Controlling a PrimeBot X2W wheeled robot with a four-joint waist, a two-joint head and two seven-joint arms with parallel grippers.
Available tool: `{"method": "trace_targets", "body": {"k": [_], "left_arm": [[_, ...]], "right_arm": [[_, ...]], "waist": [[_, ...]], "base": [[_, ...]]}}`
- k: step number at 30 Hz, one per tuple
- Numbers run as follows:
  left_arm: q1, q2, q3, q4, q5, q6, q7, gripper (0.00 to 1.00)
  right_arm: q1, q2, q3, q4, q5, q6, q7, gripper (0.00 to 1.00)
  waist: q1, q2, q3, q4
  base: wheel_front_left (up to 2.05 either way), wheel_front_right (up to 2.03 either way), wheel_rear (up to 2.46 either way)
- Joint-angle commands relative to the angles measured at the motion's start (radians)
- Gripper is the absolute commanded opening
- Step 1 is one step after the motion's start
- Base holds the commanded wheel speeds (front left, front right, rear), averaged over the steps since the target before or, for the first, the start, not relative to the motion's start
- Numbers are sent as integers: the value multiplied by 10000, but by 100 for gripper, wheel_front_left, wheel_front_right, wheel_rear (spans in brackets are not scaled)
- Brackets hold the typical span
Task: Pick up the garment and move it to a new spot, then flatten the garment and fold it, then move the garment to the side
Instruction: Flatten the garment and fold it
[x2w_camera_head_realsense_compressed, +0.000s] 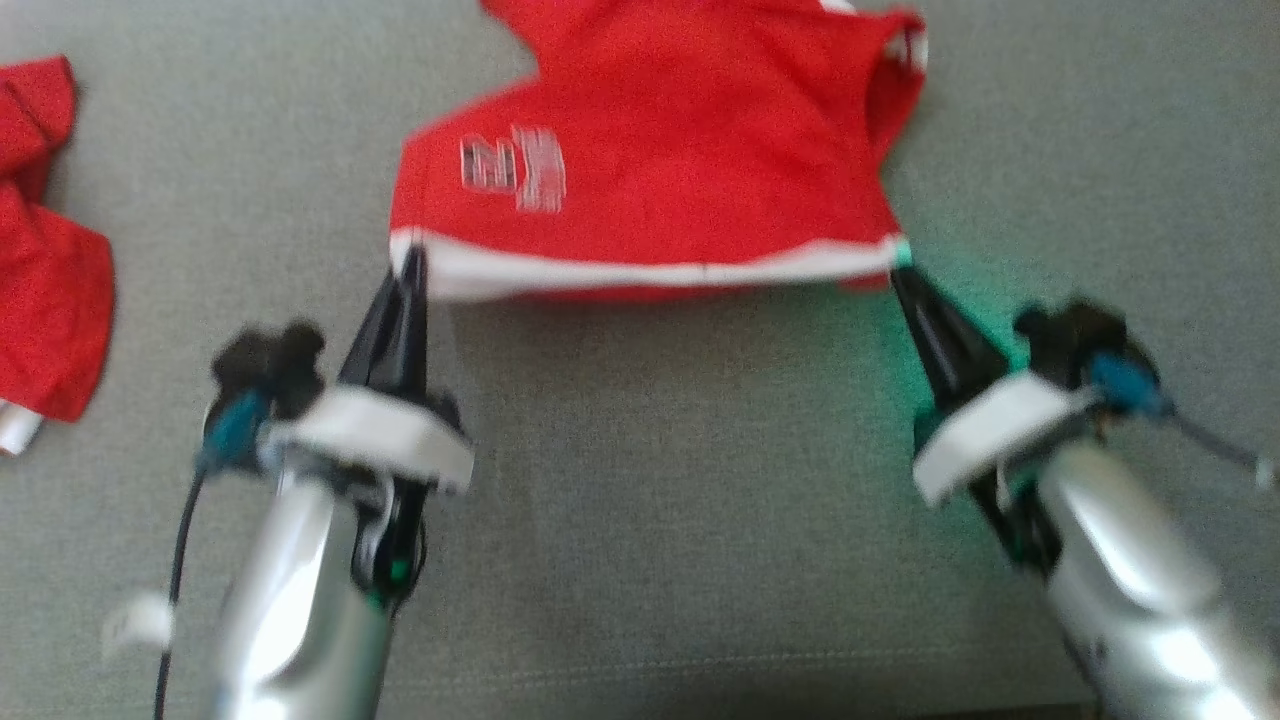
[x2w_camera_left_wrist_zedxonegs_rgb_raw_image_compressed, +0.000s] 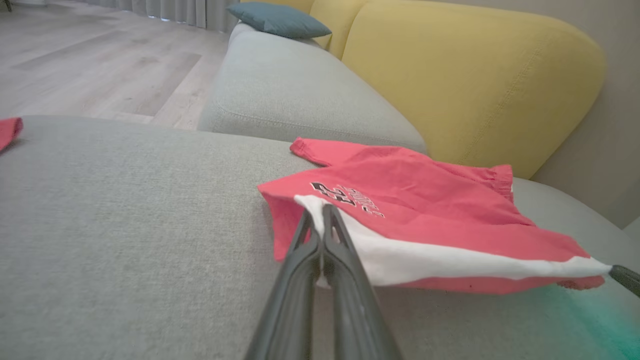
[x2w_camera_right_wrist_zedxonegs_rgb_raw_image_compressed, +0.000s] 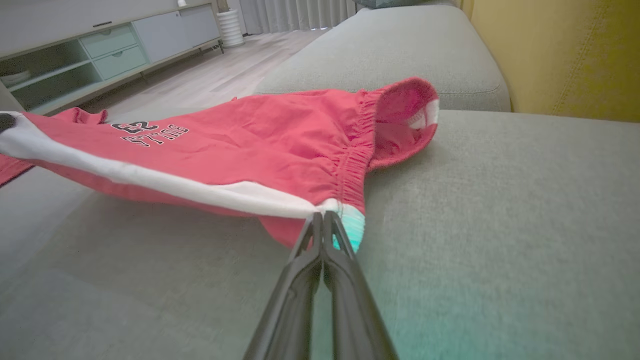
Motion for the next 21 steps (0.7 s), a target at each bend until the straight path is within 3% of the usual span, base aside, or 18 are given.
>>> {"method": "trace_targets", "body": {"k": [1,7,8,14,21], "left_arm": [[218,216,423,-644,105,55,-50,0],[2518,270,415,-2461,315,270,-40,0],[2518,270,415,-2461,315,270,-40,0],[4065,414,319,-4182,381,651,576,0],[4726,612,323,-5509,322,834,1215,0]], "right_arm": [[628,-42,-106,-626,-140,73,63,0],[3854,118,-1780,-4204,-1124,73,1475,0],[3854,118,-1780,-4204,-1124,73,1475,0],[6258,632,-2771,-7262,-1872,73,2943,0],[7247,942,-3175,-9045,-2190,73,3993,0]], "waist": [[0,-1,-354,35],[0,-1,-1129,15],[0,-1,-1129,15],[0,-1,-1553,-10],[0,-1,-1795,-117]], "base": [[0,0,0],[0,0,0],[0,0,0],[0,0,0],[0,0,0]]}}
